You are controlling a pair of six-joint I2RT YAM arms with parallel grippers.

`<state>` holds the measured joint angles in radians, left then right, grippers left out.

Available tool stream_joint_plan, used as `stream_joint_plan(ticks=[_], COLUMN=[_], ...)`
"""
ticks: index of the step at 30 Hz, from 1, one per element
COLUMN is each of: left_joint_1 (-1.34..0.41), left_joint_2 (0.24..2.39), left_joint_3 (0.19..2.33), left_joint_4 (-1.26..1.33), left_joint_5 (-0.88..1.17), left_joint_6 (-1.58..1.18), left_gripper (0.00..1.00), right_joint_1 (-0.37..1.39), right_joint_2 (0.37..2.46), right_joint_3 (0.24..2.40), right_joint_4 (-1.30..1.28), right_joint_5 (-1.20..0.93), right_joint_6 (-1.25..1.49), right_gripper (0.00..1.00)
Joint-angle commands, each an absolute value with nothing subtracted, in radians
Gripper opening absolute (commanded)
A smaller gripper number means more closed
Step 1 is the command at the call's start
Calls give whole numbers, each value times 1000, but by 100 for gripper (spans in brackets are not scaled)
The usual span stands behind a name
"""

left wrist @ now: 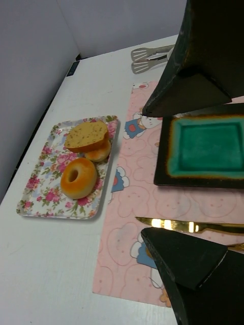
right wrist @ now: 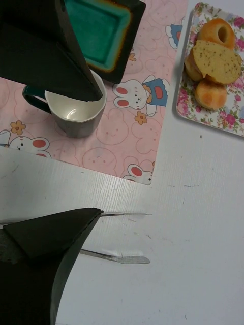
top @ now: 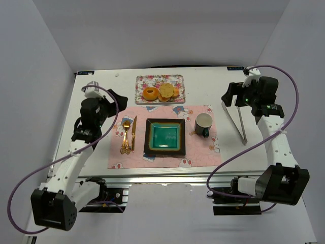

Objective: Place the bread

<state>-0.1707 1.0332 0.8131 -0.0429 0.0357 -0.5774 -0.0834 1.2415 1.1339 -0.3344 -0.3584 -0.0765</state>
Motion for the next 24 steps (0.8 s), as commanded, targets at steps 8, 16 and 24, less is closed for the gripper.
stream_joint_plan(ticks=[8, 16, 24], left_joint_1=[-170, -170, -170], left_joint_2=[778, 738, 680], left_joint_3=[677, 640, 545], left_joint_4=[-135, -147, -101], left_joint_5=[35, 87, 94], left_joint_6=[-615, -614, -673], left_gripper=[0, 98, 98], right_joint_1=[-90, -94, -112], right_joint_2=[1158, 1244, 1330], right_joint_3=[1028, 939, 819], right_joint_4=[-355, -353, -258], right_joint_5=[-680, -321, -56], right_joint_6=[-526, -518, -532], right_gripper=[42, 82, 89])
